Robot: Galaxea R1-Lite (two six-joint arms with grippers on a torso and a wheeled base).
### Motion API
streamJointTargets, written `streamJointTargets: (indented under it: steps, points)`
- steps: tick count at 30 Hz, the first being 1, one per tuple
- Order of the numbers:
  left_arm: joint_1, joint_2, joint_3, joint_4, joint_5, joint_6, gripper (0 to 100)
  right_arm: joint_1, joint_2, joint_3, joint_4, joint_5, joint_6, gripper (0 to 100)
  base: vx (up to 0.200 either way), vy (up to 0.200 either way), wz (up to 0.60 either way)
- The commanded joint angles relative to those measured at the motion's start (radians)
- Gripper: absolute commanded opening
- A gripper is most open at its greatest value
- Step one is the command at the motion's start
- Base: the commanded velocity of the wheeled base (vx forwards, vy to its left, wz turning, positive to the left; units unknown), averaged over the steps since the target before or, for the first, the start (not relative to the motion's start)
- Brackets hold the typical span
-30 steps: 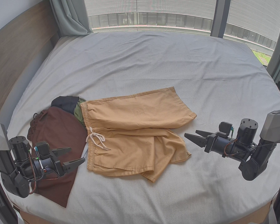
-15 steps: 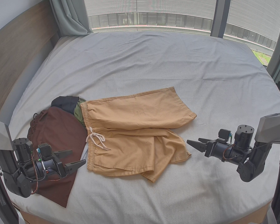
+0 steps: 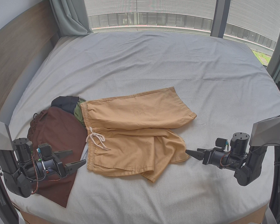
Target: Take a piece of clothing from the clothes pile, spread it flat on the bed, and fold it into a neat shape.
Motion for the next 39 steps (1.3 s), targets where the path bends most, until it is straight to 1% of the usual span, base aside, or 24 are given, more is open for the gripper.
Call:
streamJointTargets:
  steps: [1,6,10,14,20,25,39]
  points:
    - [0.000,-0.001,0.000,0.000,-0.001,0.000,100,0.006,0.041,-0.002,0.000,0.001,0.004,100,0.000,0.000,0.00]
    - [0.000,-0.001,0.000,0.000,-0.001,0.000,100,0.011,0.096,-0.019,0.000,0.003,0.042,100,0.000,0.000,0.00]
    - [0.000,-0.001,-0.001,0.000,-0.001,0.000,100,0.012,0.124,-0.028,-0.002,0.003,0.056,100,0.000,0.000,0.00]
    - [-0.001,-0.001,-0.001,0.000,-0.001,0.000,100,0.037,0.141,-0.040,-0.002,0.003,0.063,100,0.000,0.000,0.00]
    - [-0.001,-0.002,-0.003,0.000,-0.002,0.000,100,0.092,0.141,-0.063,-0.003,0.001,0.129,100,0.000,0.000,0.00]
    - [-0.001,-0.002,-0.004,0.000,-0.002,0.000,100,0.106,0.150,-0.091,-0.006,0.001,0.132,100,0.000,0.000,0.00]
    - [-0.007,0.001,-0.003,0.000,-0.002,0.000,100,0.080,0.088,-0.109,-0.008,0.001,0.132,100,0.000,0.000,0.00]
